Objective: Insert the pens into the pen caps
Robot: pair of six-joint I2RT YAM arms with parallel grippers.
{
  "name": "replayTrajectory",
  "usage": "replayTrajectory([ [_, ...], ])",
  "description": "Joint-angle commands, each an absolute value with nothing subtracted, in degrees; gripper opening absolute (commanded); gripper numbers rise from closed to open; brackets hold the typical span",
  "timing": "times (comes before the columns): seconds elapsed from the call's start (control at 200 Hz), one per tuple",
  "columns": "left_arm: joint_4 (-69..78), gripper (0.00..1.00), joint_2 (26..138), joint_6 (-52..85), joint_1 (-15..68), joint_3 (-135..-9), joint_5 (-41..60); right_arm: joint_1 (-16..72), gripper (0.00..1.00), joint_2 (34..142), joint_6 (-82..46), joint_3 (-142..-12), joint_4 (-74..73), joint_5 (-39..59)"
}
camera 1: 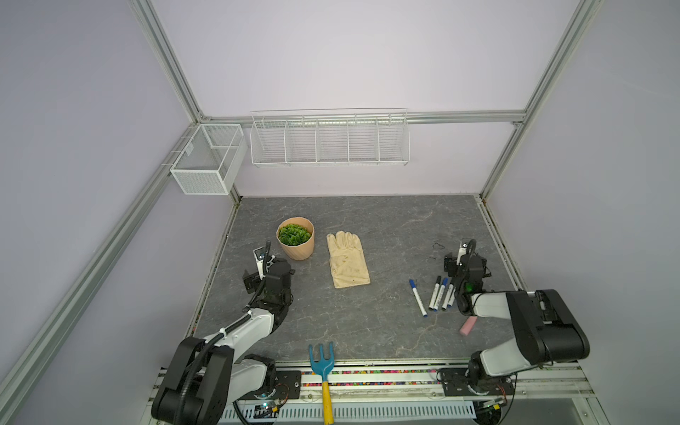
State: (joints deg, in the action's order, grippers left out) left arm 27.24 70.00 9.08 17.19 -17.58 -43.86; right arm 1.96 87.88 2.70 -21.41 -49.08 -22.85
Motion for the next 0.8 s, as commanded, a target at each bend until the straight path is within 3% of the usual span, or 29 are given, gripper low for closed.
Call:
replayTrajectory([
  [0.0,42.68,0.99,72.70,6.86,15.12,-17.57,-36.82,1.09,0.88,87.60,1.09,-21.48,-50.79,-11.16],
  [0.04,44.91,0.99,74.43,5.99,14.41,-17.81,-35.10,1.86,0.88,89.54,1.95,-20.04,-56.96,-12.84],
  [0.105,39.09,1.00,74.72,6.56,13.64,-20.58,-32.08,2.12,0.89,87.05,1.31,-21.44,-49.82,-13.11],
  [0.33,36.00,1.00,76.41,2.90,11.72,-23.38,-18.63,1.81,0.88,87.98,1.51,-21.16,-51.86,-12.56],
  [0.795,27.88,0.97,81.79,2.36,10.18,-30.64,-13.17,1.02,0.88,87.54,1.14,-21.62,-50.54,-10.80],
])
